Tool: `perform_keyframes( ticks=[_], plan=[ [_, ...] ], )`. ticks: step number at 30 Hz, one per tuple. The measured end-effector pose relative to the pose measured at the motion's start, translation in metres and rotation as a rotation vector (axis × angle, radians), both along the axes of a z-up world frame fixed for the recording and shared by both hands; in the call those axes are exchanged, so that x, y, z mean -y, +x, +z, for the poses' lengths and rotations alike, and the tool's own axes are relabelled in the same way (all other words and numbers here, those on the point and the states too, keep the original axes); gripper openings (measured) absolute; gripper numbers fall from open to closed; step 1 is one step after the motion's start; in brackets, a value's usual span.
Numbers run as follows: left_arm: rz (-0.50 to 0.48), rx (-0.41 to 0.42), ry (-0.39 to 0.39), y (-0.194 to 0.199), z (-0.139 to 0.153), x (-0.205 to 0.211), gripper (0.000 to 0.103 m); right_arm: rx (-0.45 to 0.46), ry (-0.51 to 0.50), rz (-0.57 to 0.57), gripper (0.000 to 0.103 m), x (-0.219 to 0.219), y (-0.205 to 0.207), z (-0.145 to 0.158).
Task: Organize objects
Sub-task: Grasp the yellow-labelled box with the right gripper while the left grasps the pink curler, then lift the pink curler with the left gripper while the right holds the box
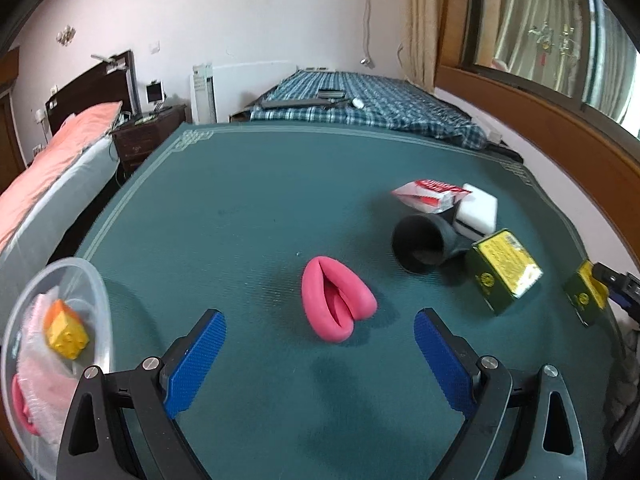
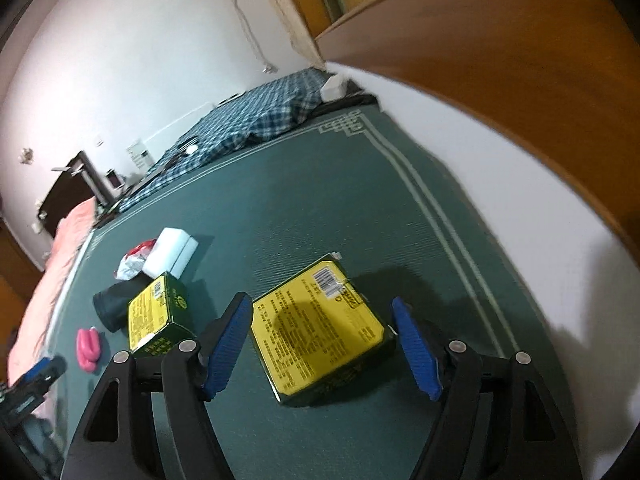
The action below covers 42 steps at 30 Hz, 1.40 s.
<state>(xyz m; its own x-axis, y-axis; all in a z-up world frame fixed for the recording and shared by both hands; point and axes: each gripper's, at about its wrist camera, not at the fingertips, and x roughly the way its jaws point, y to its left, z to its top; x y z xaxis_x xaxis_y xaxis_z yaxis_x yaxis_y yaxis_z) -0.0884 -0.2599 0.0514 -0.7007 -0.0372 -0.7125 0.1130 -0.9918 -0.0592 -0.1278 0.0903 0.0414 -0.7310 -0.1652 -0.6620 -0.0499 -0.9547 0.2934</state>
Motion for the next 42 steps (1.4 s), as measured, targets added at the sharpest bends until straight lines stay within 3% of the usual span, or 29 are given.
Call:
perform_keyframes(
  ticks=[12, 19, 24, 32, 36, 42],
  plan=[
    [0.061, 0.063, 0.028, -0.028, -0.024, 0.012, 0.097, 0.023, 0.062, 0.131, 0.08, 0.033, 0.003, -0.015],
    [0.048, 0.072, 0.046, -0.037, -0.028, 0.01, 0.097, 0.014, 0.187, 0.175, 0.081, 0.061, 0.011, -0.023],
    [0.038, 0.075, 0.053, -0.04, -0.032, 0.009, 0.097, 0.009, 0.214, 0.185, 0.081, 0.067, 0.012, -0.024],
    [0.037, 0.077, 0.028, -0.043, -0.035, 0.006, 0.08, 0.01, 0.236, 0.179, 0.081, 0.072, 0.01, -0.027],
    [0.04, 0.072, 0.003, -0.041, -0.034, 0.007, 0.065, 0.009, 0.237, 0.178, 0.081, 0.072, 0.01, -0.027],
    [0.034, 0.068, 0.022, -0.03, -0.033, 0.011, 0.065, 0.013, 0.245, 0.17, 0.077, 0.072, 0.008, -0.028]
  ],
)
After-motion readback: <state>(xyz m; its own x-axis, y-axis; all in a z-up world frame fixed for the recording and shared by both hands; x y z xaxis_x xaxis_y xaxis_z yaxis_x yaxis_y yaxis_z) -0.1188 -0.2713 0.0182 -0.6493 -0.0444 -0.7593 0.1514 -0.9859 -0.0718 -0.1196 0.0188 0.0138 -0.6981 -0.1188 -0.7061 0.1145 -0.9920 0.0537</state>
